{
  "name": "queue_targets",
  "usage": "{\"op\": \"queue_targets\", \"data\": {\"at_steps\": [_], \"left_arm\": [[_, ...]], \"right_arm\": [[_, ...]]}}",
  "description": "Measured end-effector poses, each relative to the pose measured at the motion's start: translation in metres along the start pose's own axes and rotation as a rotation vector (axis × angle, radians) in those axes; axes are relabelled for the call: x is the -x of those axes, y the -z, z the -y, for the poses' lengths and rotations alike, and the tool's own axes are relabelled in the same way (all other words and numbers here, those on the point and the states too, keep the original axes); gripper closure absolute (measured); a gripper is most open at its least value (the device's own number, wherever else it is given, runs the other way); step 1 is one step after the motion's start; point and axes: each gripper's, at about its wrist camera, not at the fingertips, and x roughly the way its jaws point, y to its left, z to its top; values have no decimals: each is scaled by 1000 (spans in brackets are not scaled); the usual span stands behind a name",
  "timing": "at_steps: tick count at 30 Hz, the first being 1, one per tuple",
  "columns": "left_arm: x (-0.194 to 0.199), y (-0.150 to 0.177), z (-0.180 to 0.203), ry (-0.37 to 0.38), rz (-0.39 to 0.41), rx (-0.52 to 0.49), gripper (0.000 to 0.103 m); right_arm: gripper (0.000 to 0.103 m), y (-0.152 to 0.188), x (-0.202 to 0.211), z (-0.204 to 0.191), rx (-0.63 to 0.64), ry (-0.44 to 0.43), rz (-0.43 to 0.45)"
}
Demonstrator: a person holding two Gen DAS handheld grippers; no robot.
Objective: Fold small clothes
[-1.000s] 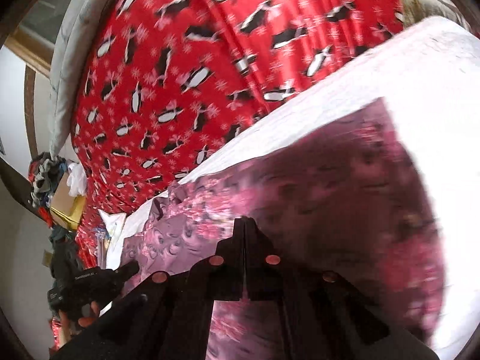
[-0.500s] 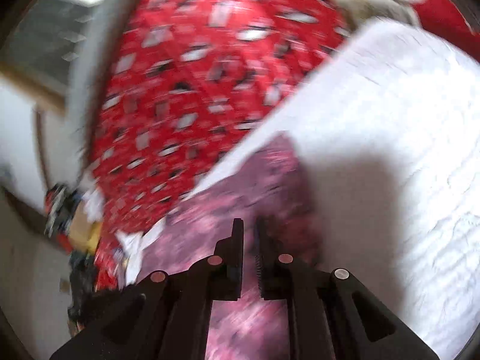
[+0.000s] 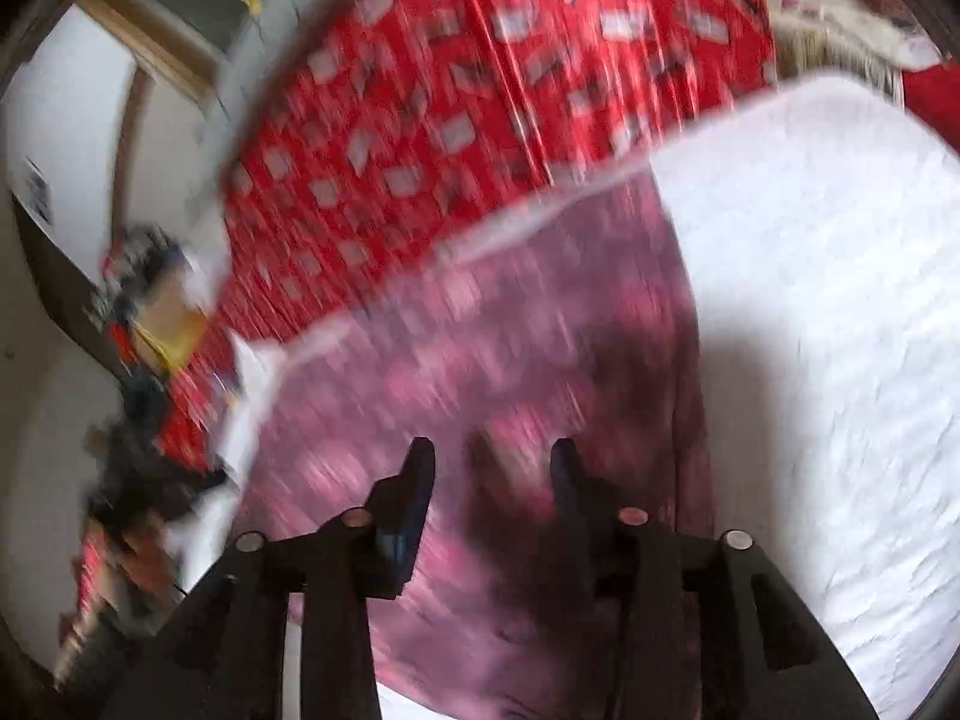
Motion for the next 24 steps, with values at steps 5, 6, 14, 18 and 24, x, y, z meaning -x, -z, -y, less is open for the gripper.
{"op": "queue_targets", "data": {"at_steps": [5,6,14,18,24], "left_arm": [[3,-15,-20,38,-11,70,79],[-2,-16,-20,49,-18,76,74],[-59,-23,-9,54,-130,-15,37],[-62,-16,11,31,-130,-160,31],[-56,-14,23,5,-135,-146,89]], "right_arm": [[64,-7,10,-22,2,-47,62],[64,-11,8,-34,30,-68,66],[68,-18,-59,-71,155,-64,-58],[69,-4,-68,-61,152,-89,31],[69,-3,-67,-57,143,-112,44]]}}
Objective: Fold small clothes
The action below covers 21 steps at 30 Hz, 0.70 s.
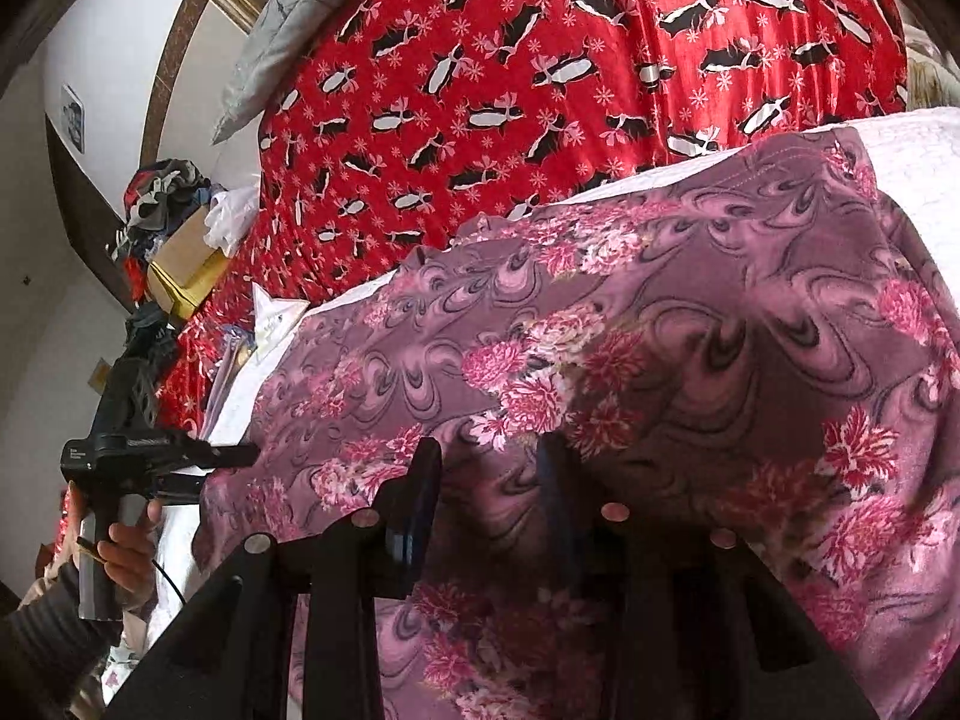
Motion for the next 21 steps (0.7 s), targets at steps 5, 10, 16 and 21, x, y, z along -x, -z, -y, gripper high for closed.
{"op": "queue_targets", "data": {"at_steps": [5,10,16,21], "left_arm": [[32,13,41,-14,71,-45,90],[60,25,88,23,109,-80,91],[62,41,139,40,99,-105,92],[45,48,179,70,77,-112,93]], "right_arm": [[69,-1,1,1,-6,-7,3],[69,0,1,3,-15,-17,5],[69,-3,5,6,-58,-36,-13],[67,-4,18,9,-88,-54,-37]]}}
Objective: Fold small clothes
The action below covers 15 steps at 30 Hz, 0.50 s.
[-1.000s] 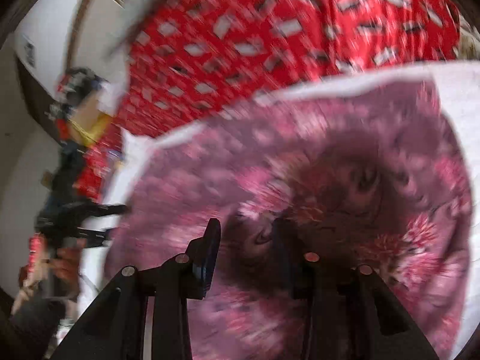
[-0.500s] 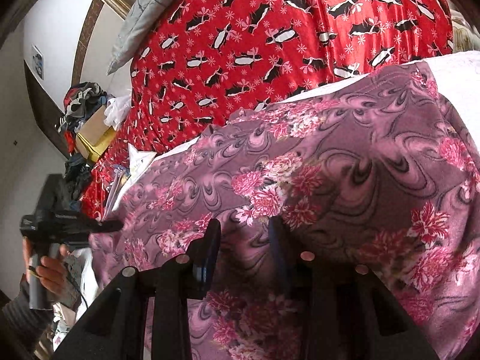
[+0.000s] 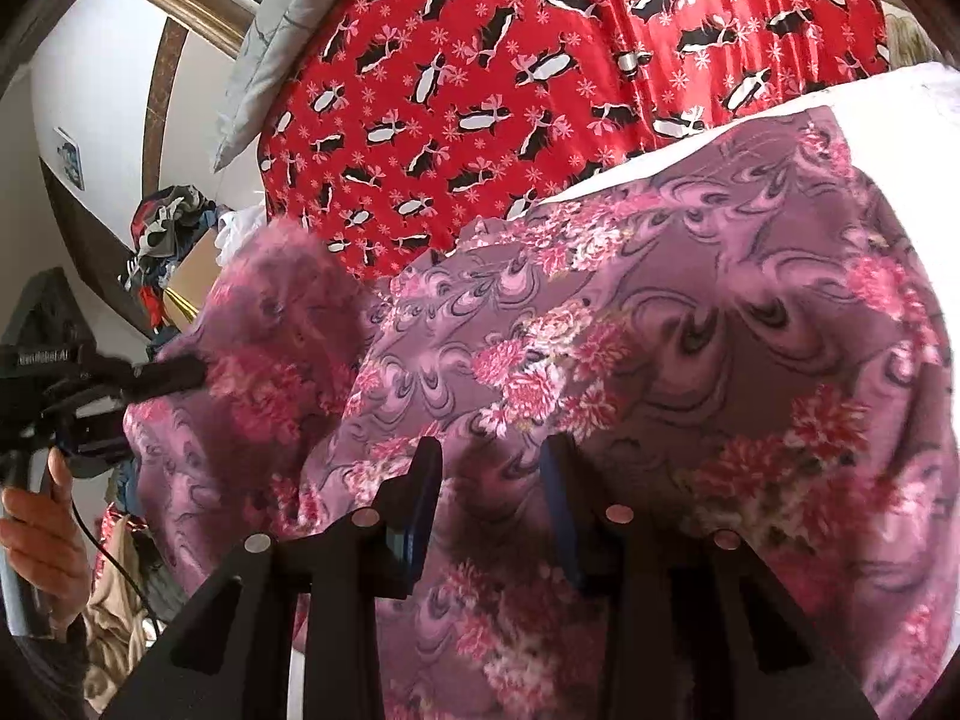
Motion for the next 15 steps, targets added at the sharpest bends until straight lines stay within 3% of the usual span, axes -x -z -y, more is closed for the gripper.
{"op": "queue_targets", "data": {"at_steps": [6,11,15], "left_arm": [[-41,12,47,17,-53,-41,93],[-91,27,80,36,-141,-71,93],[-132,29,92,10,-190,-103,93]], "right_arm": [[68,5,20,13,-3,-20,13],[71,10,25,28,-33,-77,24],[74,14,26,34,-42,-105,41]]}}
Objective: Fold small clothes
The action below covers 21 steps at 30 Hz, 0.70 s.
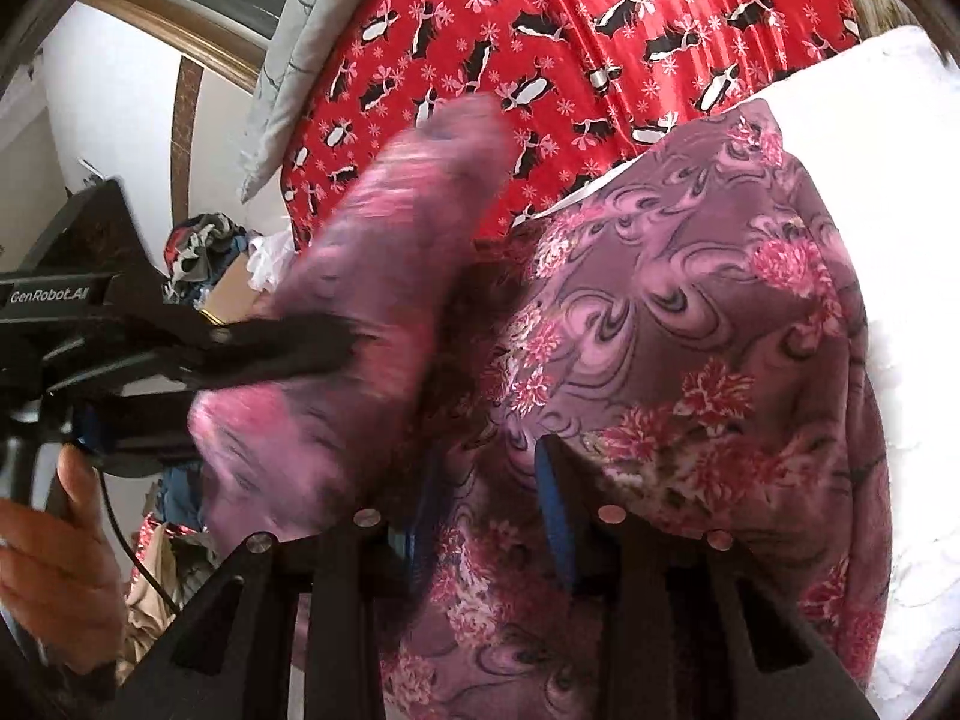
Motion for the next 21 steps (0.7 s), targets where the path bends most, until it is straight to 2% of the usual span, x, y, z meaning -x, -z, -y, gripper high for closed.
{"op": "queue_targets", "data": {"at_steps": [2,4,9,12,15,17,18,21], "left_arm": [[-15,-6,-5,10,-20,21,92],[-22,-9,-12,44,-34,42,91],[-13,-15,-32,135,-57,78,87],[5,-21,-52,175,-23,103,83],[28,-24,-76,195,47,121,83],[41,-26,-93,255,79,155,82],[45,-26,-100,242,99,162,79],[43,-27,-118,110,120,130,78]], "right_arm": [[85,3,0,3,6,12,1],[90,3,1,7,-2,8,5],[91,3,4,8,-9,-2,15],[91,2,5,9,-24,-8,10],[91,0,9,9,-54,0,-12],[91,0,15,12,-83,3,-17],[91,0,17,15,-98,6,-30],[90,-2,26,16,-132,34,-25]]}}
